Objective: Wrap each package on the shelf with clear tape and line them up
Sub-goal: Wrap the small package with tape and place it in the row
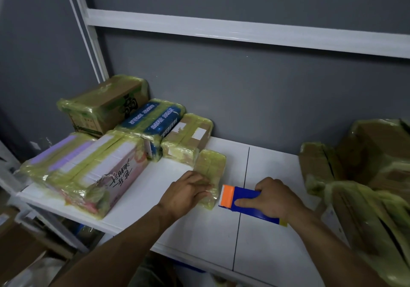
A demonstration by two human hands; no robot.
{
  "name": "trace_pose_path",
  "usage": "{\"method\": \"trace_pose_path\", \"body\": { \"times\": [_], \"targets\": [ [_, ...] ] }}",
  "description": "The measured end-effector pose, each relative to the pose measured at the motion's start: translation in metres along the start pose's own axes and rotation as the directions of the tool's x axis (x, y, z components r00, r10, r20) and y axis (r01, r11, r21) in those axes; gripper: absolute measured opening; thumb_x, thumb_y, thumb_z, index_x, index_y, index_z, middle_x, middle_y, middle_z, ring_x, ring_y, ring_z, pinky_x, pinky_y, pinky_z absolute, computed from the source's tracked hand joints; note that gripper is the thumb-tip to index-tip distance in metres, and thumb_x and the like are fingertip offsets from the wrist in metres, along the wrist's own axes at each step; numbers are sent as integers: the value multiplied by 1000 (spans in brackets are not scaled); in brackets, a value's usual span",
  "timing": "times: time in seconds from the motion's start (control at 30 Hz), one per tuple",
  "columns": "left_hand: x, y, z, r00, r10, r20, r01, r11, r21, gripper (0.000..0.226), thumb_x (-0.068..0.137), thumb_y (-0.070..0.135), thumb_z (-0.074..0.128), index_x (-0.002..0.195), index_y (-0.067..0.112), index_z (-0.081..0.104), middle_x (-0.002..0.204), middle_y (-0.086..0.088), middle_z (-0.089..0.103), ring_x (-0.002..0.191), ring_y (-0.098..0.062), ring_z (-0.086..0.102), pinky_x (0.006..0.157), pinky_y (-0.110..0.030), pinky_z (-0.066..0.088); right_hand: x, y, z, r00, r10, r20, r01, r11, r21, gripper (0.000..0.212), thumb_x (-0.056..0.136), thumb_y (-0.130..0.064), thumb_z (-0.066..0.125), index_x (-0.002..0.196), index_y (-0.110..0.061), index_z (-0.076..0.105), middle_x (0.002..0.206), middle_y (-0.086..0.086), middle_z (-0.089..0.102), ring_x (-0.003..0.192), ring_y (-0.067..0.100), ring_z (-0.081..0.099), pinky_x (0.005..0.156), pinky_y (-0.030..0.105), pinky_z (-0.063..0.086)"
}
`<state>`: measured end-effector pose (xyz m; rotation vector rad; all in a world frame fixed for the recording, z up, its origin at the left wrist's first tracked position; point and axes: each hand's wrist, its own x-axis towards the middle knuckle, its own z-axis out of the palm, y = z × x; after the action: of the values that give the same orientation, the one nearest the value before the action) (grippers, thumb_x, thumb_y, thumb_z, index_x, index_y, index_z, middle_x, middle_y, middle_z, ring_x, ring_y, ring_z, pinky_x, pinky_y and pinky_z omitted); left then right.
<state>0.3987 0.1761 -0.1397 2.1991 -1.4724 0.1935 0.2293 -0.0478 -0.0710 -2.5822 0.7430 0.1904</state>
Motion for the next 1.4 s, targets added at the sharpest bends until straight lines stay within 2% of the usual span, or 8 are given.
{"method": "trace_pose_path", "body": {
  "times": [0.23, 0.5, 0.67, 0.87, 1.03, 1.2, 1.3, 1.4],
  "targets": [
    [3, -6, -3, 990, 88, -115, -94, 995, -46, 29, 98, 43, 60, 112, 24, 79, 111, 9, 72, 108, -15, 57, 86, -31, 56, -19, 36, -16, 999, 18, -46, -11, 987, 158, 83, 44, -97, 65, 78, -22, 69, 67, -10, 70, 64, 1, 69, 53, 17, 52],
    [1, -5, 6, 995, -38, -89, 30, 996, -89, 32, 90, 51, 69, 109, 26, 76, 112, 12, 66, 113, -14, 53, 82, -40, 57, -11, 40, 3, 999, 39, -25, -36, 995, 90, 71, 51, -89, 75, 71, -22, 65, 65, -4, 66, 61, 9, 67, 52, 21, 47],
    [1, -9, 9, 997, -43, -69, 29, 981, -191, 34, 92, 54, 64, 107, 26, 76, 113, 14, 65, 114, -9, 48, 96, -33, 49, -8, 37, 13, 999, 51, 11, -52, 997, 66, 66, 56, -85, 79, 73, -23, 63, 70, -5, 65, 65, 9, 66, 54, 21, 45],
    [4, 9, 21, 961, -166, -222, 120, 971, -208, 53, 71, 74, 73, 90, 25, 76, 103, 16, 65, 109, -8, 52, 85, -21, 49, -3, 31, 24, 998, 67, -18, -66, 998, 23, 60, 66, -81, 75, 81, -27, 55, 74, -10, 61, 71, 8, 65, 57, 21, 47],
    [3, 31, 38, 928, -205, -312, 117, 953, -278, 23, 82, 44, 80, 91, 26, 68, 133, 8, 63, 136, -22, 42, 110, -22, 35, 3, 26, 29, 996, 87, -1, -87, 996, 31, 62, 65, -83, 74, 84, -28, 53, 76, -12, 58, 71, 9, 63, 57, 20, 47],
    [7, 39, 42, 900, -359, -246, 235, 877, -419, 38, 81, 50, 73, 116, 42, 59, 137, 53, 30, 145, -13, 23, 101, -11, 30, 7, 20, 32, 996, 83, -33, -83, 997, -5, 67, 65, -85, 73, 88, -25, 55, 80, -10, 59, 72, 11, 63, 61, 24, 52],
    [4, 34, 50, 883, -402, -242, 284, 868, -407, 45, 80, 58, 77, 113, 30, 63, 143, 37, 38, 146, 0, 21, 99, -3, 31, 9, 18, 35, 995, 83, -49, -85, 996, -33, 68, 67, -84, 72, 92, -23, 57, 84, -7, 61, 76, 15, 66, 68, 28, 57],
    [4, 37, 49, 836, -494, -238, 342, 809, -477, 60, 76, 66, 76, 122, 30, 60, 144, 22, 42, 140, 11, 25, 103, -20, 46, 12, 18, 36, 995, 84, -59, -87, 995, -51, 68, 68, -84, 71, 94, -23, 56, 85, -8, 60, 78, 15, 65, 69, 29, 58]
  ]
}}
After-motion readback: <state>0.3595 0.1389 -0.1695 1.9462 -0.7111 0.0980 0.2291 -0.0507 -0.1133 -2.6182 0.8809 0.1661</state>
